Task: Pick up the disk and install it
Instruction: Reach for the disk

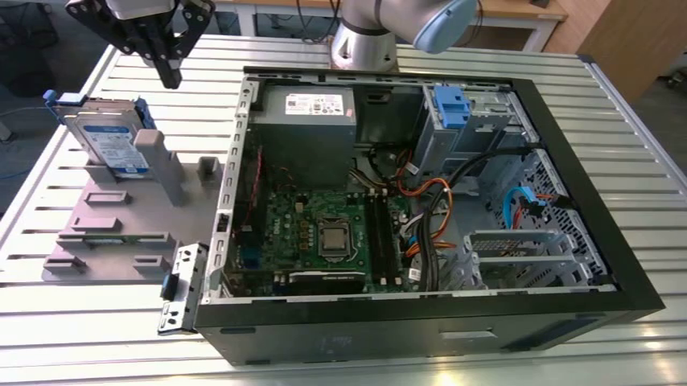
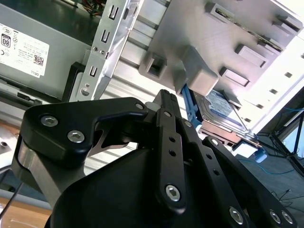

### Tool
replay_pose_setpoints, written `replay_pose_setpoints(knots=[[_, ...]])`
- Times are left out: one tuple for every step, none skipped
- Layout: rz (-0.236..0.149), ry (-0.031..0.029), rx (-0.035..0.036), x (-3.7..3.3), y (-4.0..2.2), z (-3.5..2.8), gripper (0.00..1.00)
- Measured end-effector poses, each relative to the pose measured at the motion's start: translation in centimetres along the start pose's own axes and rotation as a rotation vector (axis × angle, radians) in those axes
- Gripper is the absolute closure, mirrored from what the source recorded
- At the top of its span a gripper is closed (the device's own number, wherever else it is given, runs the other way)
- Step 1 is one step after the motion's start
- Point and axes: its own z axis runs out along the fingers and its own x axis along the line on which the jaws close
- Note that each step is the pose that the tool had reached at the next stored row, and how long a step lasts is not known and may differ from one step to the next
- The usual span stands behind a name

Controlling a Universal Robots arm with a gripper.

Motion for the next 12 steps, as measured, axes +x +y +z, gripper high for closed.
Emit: replay_pose_setpoints(knots=[[0.0, 0.0, 0.0, 0.04, 0.0, 0.0, 0.89], [0.0, 0.0, 0.0, 0.08, -0.01, 0.0, 0.89], [0.0, 0.0, 0.0, 0.12, -0.01, 0.0, 0.89], [0.0, 0.0001, 0.0001, 0.15, -0.01, 0.0, 0.89], [0.0, 0.0001, 0.0, 0.19, -0.01, 0.0, 0.89], [0.0, 0.0, 0.0, 0.23, -0.02, 0.0, 0.89], [0.0, 0.0001, 0.0, 0.26, -0.02, 0.0, 0.89], [0.0, 0.0, 0.0, 0.29, -0.02, 0.0, 0.89], [0.0, 0.0, 0.0, 0.32, -0.02, 0.0, 0.89], [0.0, 0.0, 0.0, 0.36, -0.03, 0.0, 0.89], [0.0, 0.0, 0.0, 0.39, -0.03, 0.0, 0.89], [0.0, 0.0, 0.0, 0.42, -0.03, 0.0, 0.89]])
